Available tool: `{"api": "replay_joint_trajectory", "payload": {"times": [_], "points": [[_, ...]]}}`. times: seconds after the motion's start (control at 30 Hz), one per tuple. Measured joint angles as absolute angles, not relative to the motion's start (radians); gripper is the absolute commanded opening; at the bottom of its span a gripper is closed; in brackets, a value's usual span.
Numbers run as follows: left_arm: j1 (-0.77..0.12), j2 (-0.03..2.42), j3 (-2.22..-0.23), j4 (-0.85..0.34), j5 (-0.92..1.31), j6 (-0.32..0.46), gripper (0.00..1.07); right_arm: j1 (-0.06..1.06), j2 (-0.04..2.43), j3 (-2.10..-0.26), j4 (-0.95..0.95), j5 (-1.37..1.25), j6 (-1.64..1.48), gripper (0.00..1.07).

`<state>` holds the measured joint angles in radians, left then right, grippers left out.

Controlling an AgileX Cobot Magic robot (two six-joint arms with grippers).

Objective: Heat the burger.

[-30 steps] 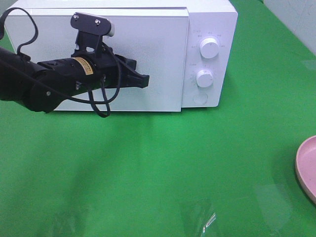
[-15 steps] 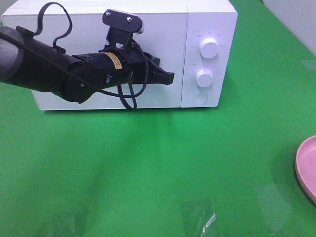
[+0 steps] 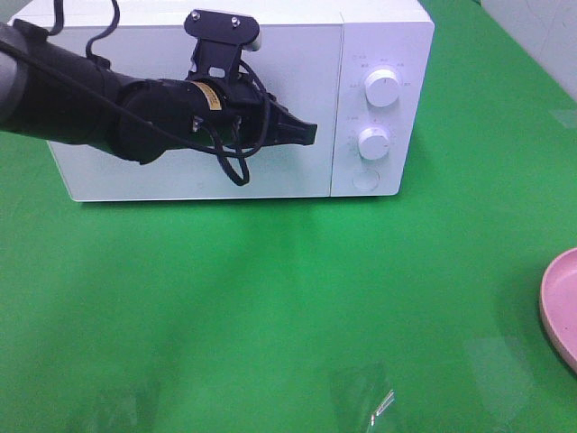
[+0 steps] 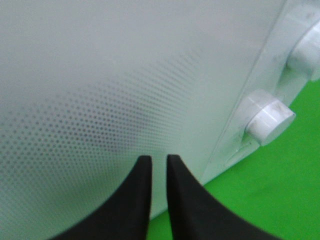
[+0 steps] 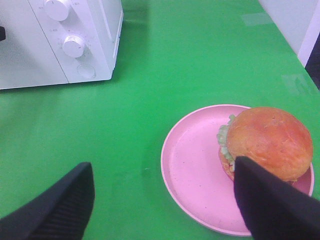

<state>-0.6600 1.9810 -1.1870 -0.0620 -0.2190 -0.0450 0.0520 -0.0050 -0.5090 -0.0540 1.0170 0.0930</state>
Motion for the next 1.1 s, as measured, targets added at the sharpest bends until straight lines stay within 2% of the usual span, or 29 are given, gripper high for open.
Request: {"api": "replay_joint_trajectory", "payload": {"times": [0.03, 0.07, 0.1, 0.13, 0.17, 0.33, 0.37, 0.47, 0.53, 0.57, 0.6, 0.83, 1.1], "points": [[-0.66, 1.981, -1.187, -0.062, -0.219, -0.045, 0.33, 0.052, -0.005, -0.509, -0.054, 1.017, 0.093, 0.76], [-0.674, 1.955, -1.187, -0.062, -0.141, -0.045, 0.68, 0.052, -0.005, -0.509, -0.054, 1.017, 0.093, 0.76], [-0.689, 1.935, -1.187, -0.064, -0.072, -0.046, 0.95, 0.052, -0.005, -0.509, -0.054, 1.017, 0.093, 0.76], [-0.689, 1.935, -1.187, -0.064, -0.072, -0.046, 0.95, 0.052, -0.005, -0.509, -0.054, 1.017, 0.093, 0.76], [-0.712, 1.911, -1.189, -0.067, 0.045, -0.048, 1.0, 0.052, -0.005, -0.509, -0.054, 1.017, 0.093, 0.76], [-0.733, 1.881, -1.189, -0.07, 0.201, -0.048, 0.99, 0.052, -0.005, -0.509, -0.054, 1.017, 0.093, 0.76], [-0.746, 1.845, -1.189, -0.072, 0.376, -0.048, 0.99, 0.052, -0.005, -0.509, -0.054, 1.017, 0.093, 0.76], [-0.747, 1.834, -1.189, -0.076, 0.436, -0.048, 0.99, 0.052, -0.005, -0.509, -0.054, 1.017, 0.093, 0.76], [-0.748, 1.804, -1.189, -0.081, 0.667, -0.048, 0.99, 0.052, -0.005, -0.509, -0.054, 1.017, 0.093, 0.76], [-0.748, 1.804, -1.189, -0.081, 0.667, -0.048, 0.99, 0.052, -0.005, -0.509, -0.054, 1.017, 0.093, 0.76], [-0.748, 1.786, -1.189, -0.08, 0.773, -0.048, 0.99, 0.052, -0.005, -0.509, -0.054, 1.017, 0.093, 0.76], [-0.742, 1.735, -1.189, -0.069, 0.946, -0.048, 0.99, 0.052, -0.005, -0.509, -0.054, 1.017, 0.093, 0.76], [-0.59, 1.659, -1.189, -0.071, 1.061, -0.039, 0.99, 0.052, -0.005, -0.509, -0.054, 1.017, 0.093, 0.76]]}}
